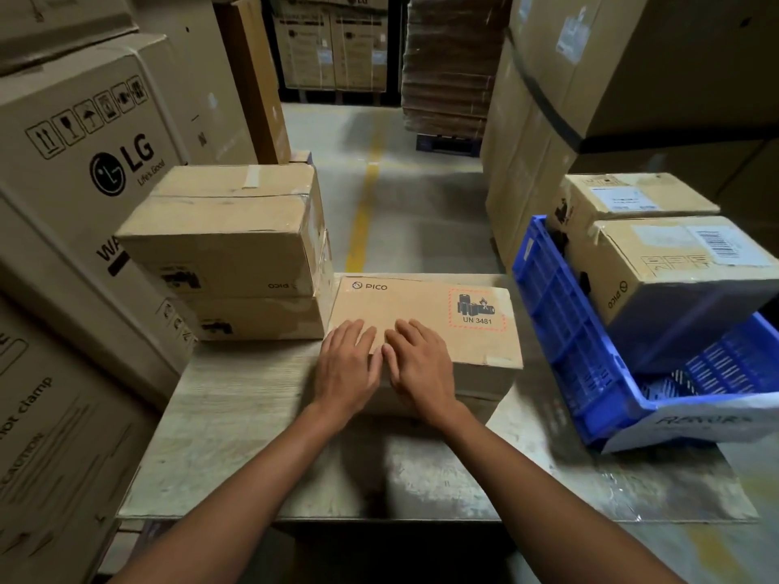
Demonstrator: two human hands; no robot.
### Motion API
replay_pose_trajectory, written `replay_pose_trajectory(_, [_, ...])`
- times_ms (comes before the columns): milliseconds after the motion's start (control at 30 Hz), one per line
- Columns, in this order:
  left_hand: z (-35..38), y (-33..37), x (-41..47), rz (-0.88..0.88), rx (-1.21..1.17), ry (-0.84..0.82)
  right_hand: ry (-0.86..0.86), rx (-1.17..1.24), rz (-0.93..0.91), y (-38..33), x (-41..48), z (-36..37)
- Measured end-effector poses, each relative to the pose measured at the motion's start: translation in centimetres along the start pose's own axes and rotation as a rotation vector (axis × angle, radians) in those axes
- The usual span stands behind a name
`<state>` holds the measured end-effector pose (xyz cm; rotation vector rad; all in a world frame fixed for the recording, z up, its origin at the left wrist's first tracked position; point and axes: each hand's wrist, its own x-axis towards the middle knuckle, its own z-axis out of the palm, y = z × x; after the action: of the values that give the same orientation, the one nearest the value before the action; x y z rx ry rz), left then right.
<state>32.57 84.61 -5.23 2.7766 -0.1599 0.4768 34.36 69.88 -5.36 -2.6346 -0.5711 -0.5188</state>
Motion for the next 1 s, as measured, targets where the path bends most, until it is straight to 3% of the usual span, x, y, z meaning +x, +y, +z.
replay_pose_trajectory(133, [-1.2,-0.1,1.8,0.061,0.061,0.066,-0.067,-0.125,-0.008,0.4,1.2,-0.2])
replay_pose_trajectory(300, [-1.3,-0.3,5.9,0.098,0.002,-0.12,-0.258,-0.183,0.019,0.9,5.1,-1.3])
replay_pose_trajectory(500, [-0.6,-0.4,7.1,-0.02,-0.061,-0.245,-0.256,-0.172,-0.059,2.2,5.0,-0.8])
replay_pose_trajectory(667, [-1.6,0.9,8.1,-0.05,-0.027,-0.196,-0.403,-0.202,-0.049,3.1,7.1,-2.2])
replay_pose_trajectory(767, [-0.8,1.9,8.1,-0.05,-0.219,-0.145,-0.403,-0.196,0.081,3.8,6.6,-2.4])
replay_pose_trajectory(833, [0.1,2.7,7.8,-0.072,-0.334,-0.202,-0.438,-0.205,0.169,4.4,5.4,-2.0])
replay_pose_trajectory(1000, [1.7,2.9,7.4,-0.006,-0.094,-0.293,-0.471,-0.211,0.177,4.9,5.0,-1.5])
